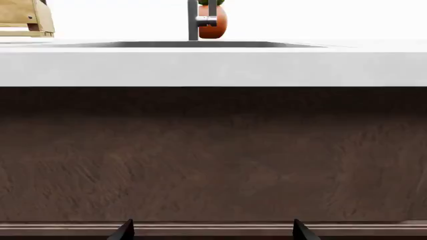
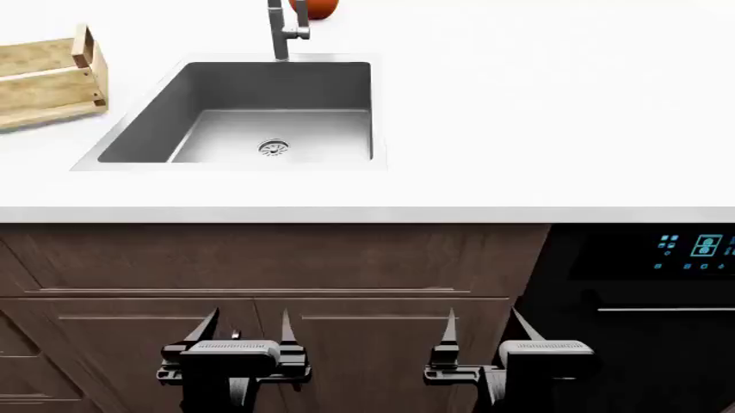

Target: Move the fresh-baked cupcake off the tray onto the counter, and place the bowl used for mixing into the sink.

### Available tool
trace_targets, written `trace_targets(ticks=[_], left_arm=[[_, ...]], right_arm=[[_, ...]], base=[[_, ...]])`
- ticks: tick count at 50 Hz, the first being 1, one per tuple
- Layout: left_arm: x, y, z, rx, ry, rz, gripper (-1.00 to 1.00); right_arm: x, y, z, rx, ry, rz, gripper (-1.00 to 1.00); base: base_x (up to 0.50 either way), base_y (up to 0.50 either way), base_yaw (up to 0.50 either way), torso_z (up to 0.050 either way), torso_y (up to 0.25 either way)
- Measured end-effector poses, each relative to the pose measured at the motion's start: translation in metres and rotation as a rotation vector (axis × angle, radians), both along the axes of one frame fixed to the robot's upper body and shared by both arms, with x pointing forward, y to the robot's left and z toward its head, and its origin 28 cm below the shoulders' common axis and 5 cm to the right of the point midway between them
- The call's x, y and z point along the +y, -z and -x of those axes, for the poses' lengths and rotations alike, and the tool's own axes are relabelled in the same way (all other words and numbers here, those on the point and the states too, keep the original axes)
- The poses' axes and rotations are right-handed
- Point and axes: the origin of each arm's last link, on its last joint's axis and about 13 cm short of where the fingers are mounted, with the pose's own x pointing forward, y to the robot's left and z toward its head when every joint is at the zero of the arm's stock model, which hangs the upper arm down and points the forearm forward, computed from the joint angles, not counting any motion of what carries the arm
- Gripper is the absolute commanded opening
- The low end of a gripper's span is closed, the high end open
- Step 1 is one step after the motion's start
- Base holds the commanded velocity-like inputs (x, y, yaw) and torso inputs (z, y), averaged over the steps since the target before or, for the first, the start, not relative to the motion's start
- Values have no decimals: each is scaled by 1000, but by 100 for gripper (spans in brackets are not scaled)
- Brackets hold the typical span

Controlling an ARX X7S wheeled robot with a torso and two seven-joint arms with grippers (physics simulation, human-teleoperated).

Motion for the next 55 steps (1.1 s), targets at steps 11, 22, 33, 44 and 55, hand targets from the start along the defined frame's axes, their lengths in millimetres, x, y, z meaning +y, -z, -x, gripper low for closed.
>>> trace_targets(ticks=[11, 22, 33, 44, 55], left_arm=[[1, 1, 0, 15, -21, 11, 100], [2, 2, 1, 27, -32, 8, 100], [3, 2, 2, 31, -35, 2, 100], [3, 3, 2, 32, -36, -3, 100], [3, 3, 2, 33, -34, -5, 100]], right_arm=[[0, -2, 1, -11, -8, 9, 100], [0, -2, 2, -19, -7, 10, 100], [0, -3, 2, -22, -3, 10, 100], [1, -2, 1, -19, -1, 12, 100], [1, -2, 0, -16, -2, 17, 100]], base=[[0, 147, 0, 0, 0], [0, 266, 0, 0, 0], [0, 266, 0, 0, 0], [0, 268, 0, 0, 0], [0, 327, 0, 0, 0]])
